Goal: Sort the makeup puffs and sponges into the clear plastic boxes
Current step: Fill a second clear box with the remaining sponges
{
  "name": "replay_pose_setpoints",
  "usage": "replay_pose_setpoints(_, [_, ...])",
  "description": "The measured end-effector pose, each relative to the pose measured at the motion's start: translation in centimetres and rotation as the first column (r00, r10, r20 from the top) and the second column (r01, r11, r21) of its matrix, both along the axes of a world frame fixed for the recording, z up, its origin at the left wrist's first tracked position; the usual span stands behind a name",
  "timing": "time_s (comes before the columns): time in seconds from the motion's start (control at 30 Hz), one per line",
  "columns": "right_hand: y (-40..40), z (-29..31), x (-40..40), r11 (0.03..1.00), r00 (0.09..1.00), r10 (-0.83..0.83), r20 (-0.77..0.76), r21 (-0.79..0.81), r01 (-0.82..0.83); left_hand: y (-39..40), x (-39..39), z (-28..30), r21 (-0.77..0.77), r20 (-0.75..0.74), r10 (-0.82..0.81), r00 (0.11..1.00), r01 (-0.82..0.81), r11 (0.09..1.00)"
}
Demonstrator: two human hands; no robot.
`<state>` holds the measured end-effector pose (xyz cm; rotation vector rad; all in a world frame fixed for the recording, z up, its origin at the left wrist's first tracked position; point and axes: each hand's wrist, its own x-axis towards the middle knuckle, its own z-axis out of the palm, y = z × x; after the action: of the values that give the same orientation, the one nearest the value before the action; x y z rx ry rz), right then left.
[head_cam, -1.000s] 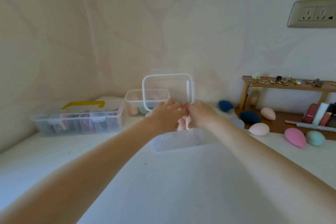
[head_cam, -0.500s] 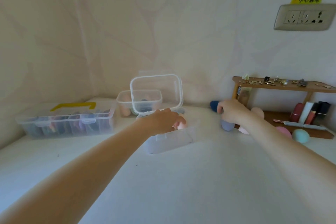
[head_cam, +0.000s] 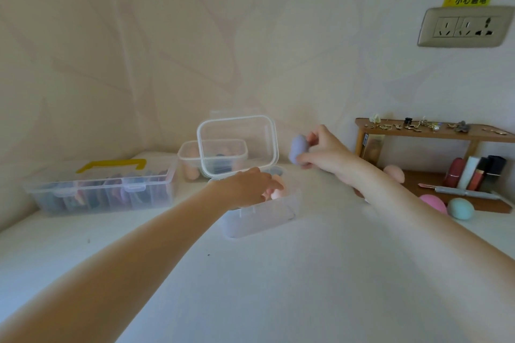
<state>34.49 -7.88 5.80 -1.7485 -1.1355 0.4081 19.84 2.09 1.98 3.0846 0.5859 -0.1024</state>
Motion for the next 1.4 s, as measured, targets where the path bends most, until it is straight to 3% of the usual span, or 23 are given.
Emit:
replay_pose_setpoints(0.07, [0.7,0.3,-1.8,0.984,0.951,0.178,-0.253,0.022,-0.178,0.2,-0.3,0.0,-0.068,0.053,0.01,0.999,-0.006,0.998])
replay_pose_setpoints(0.13, [1.2,-0.1,-2.8,0.954,0.913,0.257,-0.317,-0.068,-0.292,0.5,-0.9,-0.2,-0.128,0.139,0.024,0.99,-0.006,0.992])
replay_pose_setpoints(0.4, [2.4,-0.7,-3.5,0.909,0.886,0.338,-0.317,-0.134,-0.395,1.4,-4.5,1.5,-0.093,0.417,0.128,0.9,-0.098,0.991])
replay_pose_setpoints(0.57, [3.3,-1.2,-5.5,0.783,0.861,0.432,-0.268,-0.363,-0.505,1.5,-6.7,2.2,-0.14,0.429,0.278,0.86,-0.241,0.96])
replay_pose_setpoints(0.73, [4.5,-2.2,-6.8,0.759,0.884,0.445,-0.145,-0.463,-0.458,1.1,-7.0,1.3,-0.097,0.341,0.33,0.88,-0.317,0.944])
replay_pose_setpoints(0.93, [4.6,-2.8,-7.2,0.757,0.905,0.424,-0.032,-0.537,-0.373,1.2,-6.5,0.8,-0.11,0.352,0.298,0.887,-0.277,0.955])
replay_pose_setpoints(1.23, [4.4,-2.4,-7.1,0.8,0.896,0.385,0.221,-0.564,-0.205,1.3,-4.6,0.0,-0.214,0.419,0.267,0.868,-0.191,0.958])
replay_pose_setpoints(1.4, [3.8,-2.9,-6.6,0.835,0.917,0.334,0.217,-0.519,-0.182,0.4,-3.6,-0.1,-0.285,0.395,0.238,0.887,-0.128,0.95])
